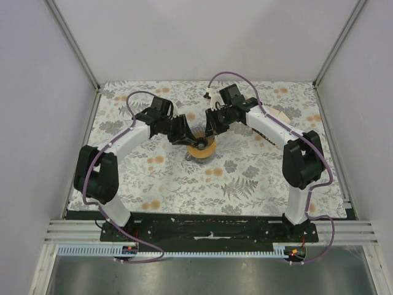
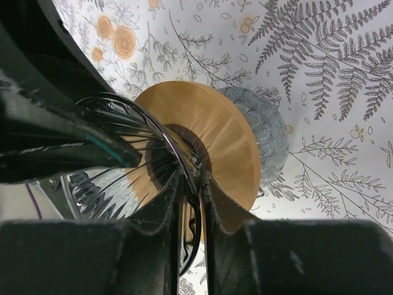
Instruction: Place the coffee filter in the dripper
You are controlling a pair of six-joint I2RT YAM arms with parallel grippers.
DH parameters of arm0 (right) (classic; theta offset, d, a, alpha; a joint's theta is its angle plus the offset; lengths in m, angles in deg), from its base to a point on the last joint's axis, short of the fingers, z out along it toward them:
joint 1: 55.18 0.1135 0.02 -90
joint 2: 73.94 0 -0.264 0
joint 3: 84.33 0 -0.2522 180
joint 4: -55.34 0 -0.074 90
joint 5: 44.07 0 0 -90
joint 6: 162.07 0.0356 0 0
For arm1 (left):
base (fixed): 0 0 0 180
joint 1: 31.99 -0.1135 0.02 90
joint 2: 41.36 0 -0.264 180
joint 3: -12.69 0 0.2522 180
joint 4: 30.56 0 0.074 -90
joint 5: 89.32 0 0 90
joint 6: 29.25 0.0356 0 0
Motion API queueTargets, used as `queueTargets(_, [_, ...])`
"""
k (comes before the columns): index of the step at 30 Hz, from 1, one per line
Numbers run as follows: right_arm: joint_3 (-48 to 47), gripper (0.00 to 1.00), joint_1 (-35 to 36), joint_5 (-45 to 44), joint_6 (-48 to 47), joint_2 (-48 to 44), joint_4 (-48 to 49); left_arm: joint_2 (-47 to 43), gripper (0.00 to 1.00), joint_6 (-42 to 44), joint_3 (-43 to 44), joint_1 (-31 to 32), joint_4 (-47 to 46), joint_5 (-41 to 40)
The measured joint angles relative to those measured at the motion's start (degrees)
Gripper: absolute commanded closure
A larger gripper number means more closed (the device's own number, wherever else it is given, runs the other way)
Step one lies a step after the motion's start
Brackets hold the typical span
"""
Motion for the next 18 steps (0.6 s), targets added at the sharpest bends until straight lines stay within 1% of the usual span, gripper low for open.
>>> queueTargets(3, [-0.68,0.68,1.49,-0.20,-1.18,0.55,-1.07,0.87,0.51,0.63,0.57,0.42,1.90,0.13])
queueTargets(5, [-1.73,0.66,2.03,-0.24,-1.86,1.05,-2.54,0.72,0.50,1.57,1.36,0.50,3.30,-0.76])
queueTargets(7, [-2.82,0.61,2.49,-0.39,-2.56,1.25,-4.15,0.72,0.48,2.49,2.14,0.50,4.61,-0.92])
queueTargets(10, [-4.96,0.50,2.54,-0.63,-3.26,1.25,-6.29,0.70,0.38,3.23,3.39,0.50,5.64,-0.68])
queueTargets(12, [-6.75,0.44,2.54,-1.27,-3.87,1.25,-7.32,0.48,0.30,3.80,4.20,0.50,5.92,-0.66])
queueTargets(14, [-8.22,0.37,2.54,-1.77,-4.48,1.25,-7.98,-0.20,0.28,4.50,5.14,0.50,6.54,-0.68])
queueTargets(16, [-9.57,0.23,2.47,-2.47,-5.01,1.25,-8.74,-0.57,0.28,5.07,5.88,0.50,7.08,-0.72])
queueTargets(17, [-10.25,0.10,2.47,-3.17,-5.66,1.18,-9.20,-0.79,0.28,5.66,6.58,0.50,7.32,-0.72])
queueTargets(18, [-10.67,0.02,2.40,-3.58,-6.10,1.05,-9.53,-1.07,0.28,6.27,7.13,0.50,7.58,-0.72])
